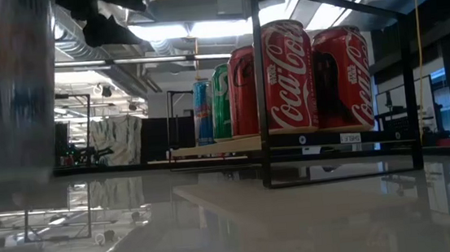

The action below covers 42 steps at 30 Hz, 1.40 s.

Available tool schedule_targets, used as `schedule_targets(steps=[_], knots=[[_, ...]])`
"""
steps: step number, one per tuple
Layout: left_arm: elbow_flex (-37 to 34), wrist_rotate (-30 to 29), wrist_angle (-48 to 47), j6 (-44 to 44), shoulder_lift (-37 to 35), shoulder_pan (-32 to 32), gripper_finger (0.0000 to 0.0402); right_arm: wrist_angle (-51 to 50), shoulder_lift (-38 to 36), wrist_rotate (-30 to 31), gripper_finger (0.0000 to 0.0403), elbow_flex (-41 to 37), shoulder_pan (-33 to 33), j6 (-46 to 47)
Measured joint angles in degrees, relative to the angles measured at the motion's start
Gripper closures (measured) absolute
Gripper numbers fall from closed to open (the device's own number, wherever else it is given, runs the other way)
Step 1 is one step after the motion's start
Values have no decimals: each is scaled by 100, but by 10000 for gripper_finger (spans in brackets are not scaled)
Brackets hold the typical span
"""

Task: Place canned beverage on shelf
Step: Put the right white-yellow soda can on the shelf

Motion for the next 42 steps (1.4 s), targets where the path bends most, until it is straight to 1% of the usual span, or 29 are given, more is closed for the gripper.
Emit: schedule_targets(steps=[7,11,13,16,20,26,31,36,38,42], knots=[[0,-103,-1,190,0,2,9,-1480,0,-7,153,1254,0,-40],[0,-394,-14,219,-48,4,9,-2250,-3,59,152,2075,0,-45],[2,-578,-2,378,-110,4,9,-2171,-199,163,148,1978,-7,-46],[2,-793,-13,594,-271,4,9,-2384,-464,409,147,1911,-15,-39],[4,-935,10,740,-600,6,9,-2599,-829,913,149,1911,-4,-52],[4,-954,-51,743,-1064,4,9,-2981,-1336,1384,147,1913,-104,-39],[4,-959,-245,741,-1276,4,9,-3419,-1761,1704,148,1911,-264,-25],[4,-959,-450,732,-1305,7,9,-3987,-2157,2450,148,1911,-467,19],[4,-959,-448,728,-1303,7,9,-4203,-2295,2770,148,1911,-569,157],[4,-957,-448,726,-1300,7,9,-4742,-2501,3208,148,1917,-905,578]])
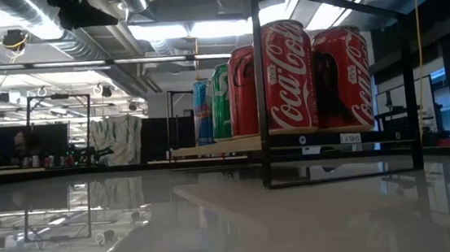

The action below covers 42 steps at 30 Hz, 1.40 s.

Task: Place canned beverage on shelf
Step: Put the right white-yellow soda can on the shelf

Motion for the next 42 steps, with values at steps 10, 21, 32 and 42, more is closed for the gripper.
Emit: schedule_targets(steps=[10,21,32,42], knots=[[0,20,7,-31,0,-2,9,-699,-36,69,148,-227,-823,328],[0,28,9,-42,0,0,9,-1297,-795,52,148,-1048,-898,788],[0,28,9,-44,0,0,9,885,-3086,375,148,-4306,-1109,565],[-2,28,9,-43,0,-2,9,4357,-3974,-2514,148,-6936,-2938,-461]])
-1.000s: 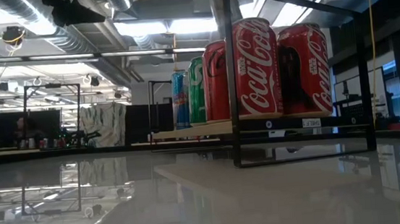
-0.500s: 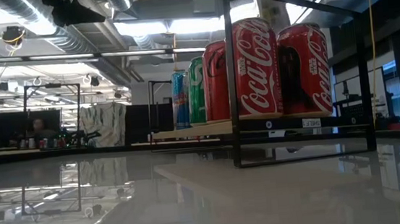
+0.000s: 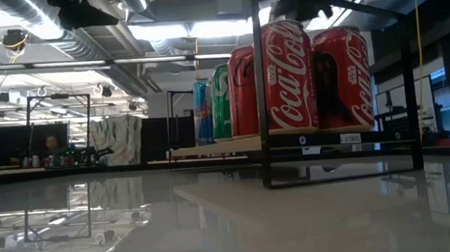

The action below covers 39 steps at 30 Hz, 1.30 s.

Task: Place canned beverage on shelf
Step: Put the right white-yellow soda can on the shelf

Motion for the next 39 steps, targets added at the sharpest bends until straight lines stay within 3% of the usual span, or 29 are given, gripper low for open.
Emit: schedule_targets(steps=[5,14,21,32,39], knots=[[0,-2,2,1,0,2,9,682,388,-1051,148,-399,-495,121],[0,-2,-2,1,0,2,9,966,992,-1272,148,-388,-506,88],[0,-2,0,1,0,0,9,1268,1396,-1378,148,-383,-434,132],[0,-2,0,10,2,-1,9,1276,1532,-780,148,-383,50,-149],[0,-2,0,5,7,0,9,1229,1754,-741,148,-381,51,-156]])
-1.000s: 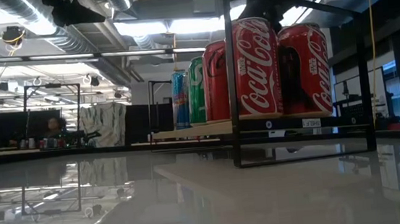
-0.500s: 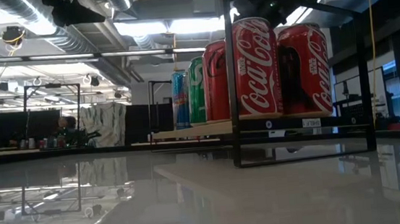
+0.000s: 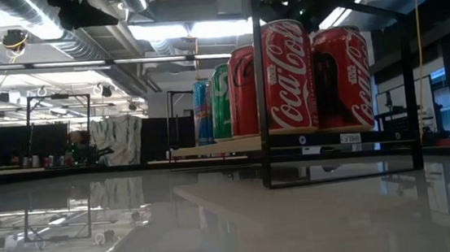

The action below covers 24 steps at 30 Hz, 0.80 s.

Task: Place canned beverage on shelf
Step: Put the right white-yellow soda can on the shelf

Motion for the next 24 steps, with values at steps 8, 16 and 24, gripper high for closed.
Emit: schedule_targets(steps=[8,16,24], knots=[[-4,-2,4,0,60,-1,9,84,297,4,148,4,2,-2],[-4,1,-1,3,104,-1,9,171,373,20,148,13,2,-9],[-4,0,-4,4,141,-1,9,148,373,20,146,13,2,-7]])
